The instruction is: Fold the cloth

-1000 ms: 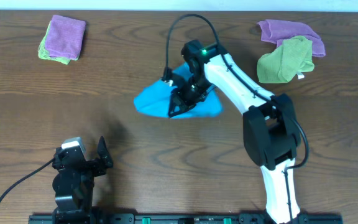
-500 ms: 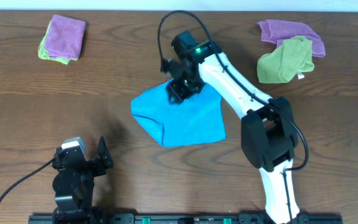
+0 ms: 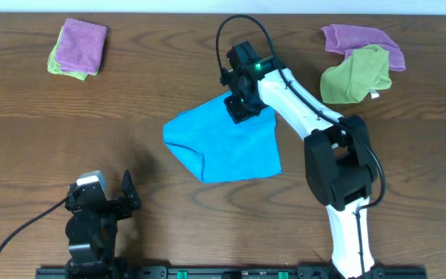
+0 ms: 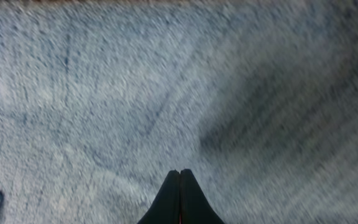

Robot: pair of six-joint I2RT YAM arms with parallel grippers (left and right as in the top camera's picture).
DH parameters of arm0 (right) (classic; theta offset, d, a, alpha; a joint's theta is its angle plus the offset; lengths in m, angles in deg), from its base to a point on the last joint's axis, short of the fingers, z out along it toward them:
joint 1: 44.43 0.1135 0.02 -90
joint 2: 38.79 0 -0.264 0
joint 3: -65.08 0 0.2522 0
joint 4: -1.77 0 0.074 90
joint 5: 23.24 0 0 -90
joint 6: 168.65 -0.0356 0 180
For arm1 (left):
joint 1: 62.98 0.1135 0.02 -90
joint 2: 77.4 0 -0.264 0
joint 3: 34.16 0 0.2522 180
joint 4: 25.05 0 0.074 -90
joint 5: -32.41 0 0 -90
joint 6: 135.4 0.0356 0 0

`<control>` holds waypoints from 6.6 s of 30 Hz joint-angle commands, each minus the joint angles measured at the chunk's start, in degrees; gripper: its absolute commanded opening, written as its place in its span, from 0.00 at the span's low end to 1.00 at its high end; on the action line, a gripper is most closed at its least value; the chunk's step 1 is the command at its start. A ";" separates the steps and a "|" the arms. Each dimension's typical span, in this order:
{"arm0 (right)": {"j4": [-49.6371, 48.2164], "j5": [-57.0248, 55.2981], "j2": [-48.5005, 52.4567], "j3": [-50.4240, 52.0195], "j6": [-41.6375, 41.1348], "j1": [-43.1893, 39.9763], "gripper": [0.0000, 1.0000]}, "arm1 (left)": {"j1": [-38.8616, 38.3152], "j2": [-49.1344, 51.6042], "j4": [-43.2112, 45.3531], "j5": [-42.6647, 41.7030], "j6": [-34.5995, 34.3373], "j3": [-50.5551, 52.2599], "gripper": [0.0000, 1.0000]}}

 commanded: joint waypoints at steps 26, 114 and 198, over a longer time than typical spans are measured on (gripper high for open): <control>17.53 -8.33 2.36 4.85 -10.08 -2.12 0.01 | -0.26 -0.33 -0.13 0.85 -0.66 1.05 0.95; 10.14 -10.03 -90.73 38.66 -18.29 -0.48 0.99 | -19.78 97.31 5.40 -14.60 0.02 -67.45 0.93; 1.46 -16.15 -79.71 38.69 -15.93 -11.91 0.01 | -19.69 112.37 -28.04 -6.54 -6.91 -88.04 0.06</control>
